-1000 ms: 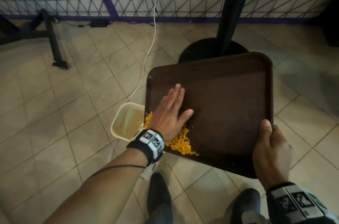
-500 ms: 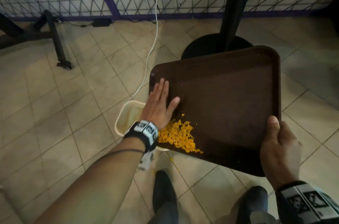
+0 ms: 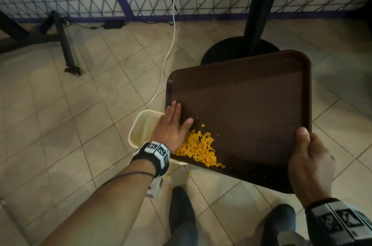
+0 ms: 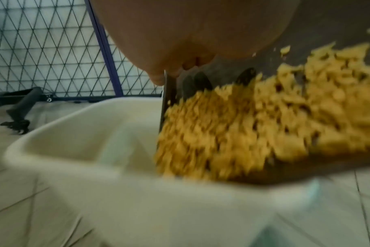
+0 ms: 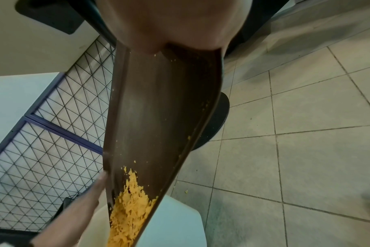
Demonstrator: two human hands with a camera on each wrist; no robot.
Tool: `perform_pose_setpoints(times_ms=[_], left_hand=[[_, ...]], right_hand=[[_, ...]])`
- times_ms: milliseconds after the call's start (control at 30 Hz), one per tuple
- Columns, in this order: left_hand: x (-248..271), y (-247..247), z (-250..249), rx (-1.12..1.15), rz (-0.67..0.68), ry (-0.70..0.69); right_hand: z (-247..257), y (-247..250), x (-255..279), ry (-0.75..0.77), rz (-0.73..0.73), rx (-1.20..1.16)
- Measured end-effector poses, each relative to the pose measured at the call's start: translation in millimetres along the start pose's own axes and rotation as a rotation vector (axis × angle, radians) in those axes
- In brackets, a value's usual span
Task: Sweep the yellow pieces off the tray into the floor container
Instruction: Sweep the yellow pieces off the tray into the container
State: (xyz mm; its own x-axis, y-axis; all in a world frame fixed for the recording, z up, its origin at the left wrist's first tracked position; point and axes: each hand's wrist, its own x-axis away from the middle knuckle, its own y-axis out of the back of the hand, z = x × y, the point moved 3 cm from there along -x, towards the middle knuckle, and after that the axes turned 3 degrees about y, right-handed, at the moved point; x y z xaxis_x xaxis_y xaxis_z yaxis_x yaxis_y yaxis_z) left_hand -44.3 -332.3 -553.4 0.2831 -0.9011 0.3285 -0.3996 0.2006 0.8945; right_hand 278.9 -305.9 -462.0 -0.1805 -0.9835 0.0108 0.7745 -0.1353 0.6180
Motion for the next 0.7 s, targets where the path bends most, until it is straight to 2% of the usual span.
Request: perform_pose_setpoints(times_ms=[133, 233, 300, 367, 467, 533, 600, 700], left_hand=[[-24.0, 23.9, -56.4, 0.051, -0.102, -0.155], [-23.6, 15.3, -85.6, 0.091, -0.052, -0.219], [-11.6, -4.0, -75.0, 0.121, -0.009, -0.164], [2.6, -21.4, -46.5, 0.106, 0.040, -0.052], [17.5, -24.3, -11.6, 0.036, 0.067, 0.052], [21.8, -14.3, -19.6, 0.020, 0.006, -0.015], [27.9, -6.6, -48.5, -0.002, -0.039, -0.161], [44.1, -16.8, -88.4, -0.096, -0.011, -0.374]], right_hand=[[3.4, -0.6, 0.4, 0.000, 0.007, -0.005], [4.1, -2.2, 0.4, 0.004, 0.001, -0.004], [1.2, -2.2, -0.7, -0.019, 0.004, -0.006], [-1.3, -0.4, -2.1, -0.042, 0.004, -0.015], [-2.7, 0.3, -2.3, -0.053, 0.013, -0.016], [-2.6, -0.6, -1.5, -0.045, 0.012, -0.013], [-1.7, -1.9, -0.9, -0.044, 0.008, -0.011], [2.1, -2.9, 0.0, -0.041, 0.014, -0.010]])
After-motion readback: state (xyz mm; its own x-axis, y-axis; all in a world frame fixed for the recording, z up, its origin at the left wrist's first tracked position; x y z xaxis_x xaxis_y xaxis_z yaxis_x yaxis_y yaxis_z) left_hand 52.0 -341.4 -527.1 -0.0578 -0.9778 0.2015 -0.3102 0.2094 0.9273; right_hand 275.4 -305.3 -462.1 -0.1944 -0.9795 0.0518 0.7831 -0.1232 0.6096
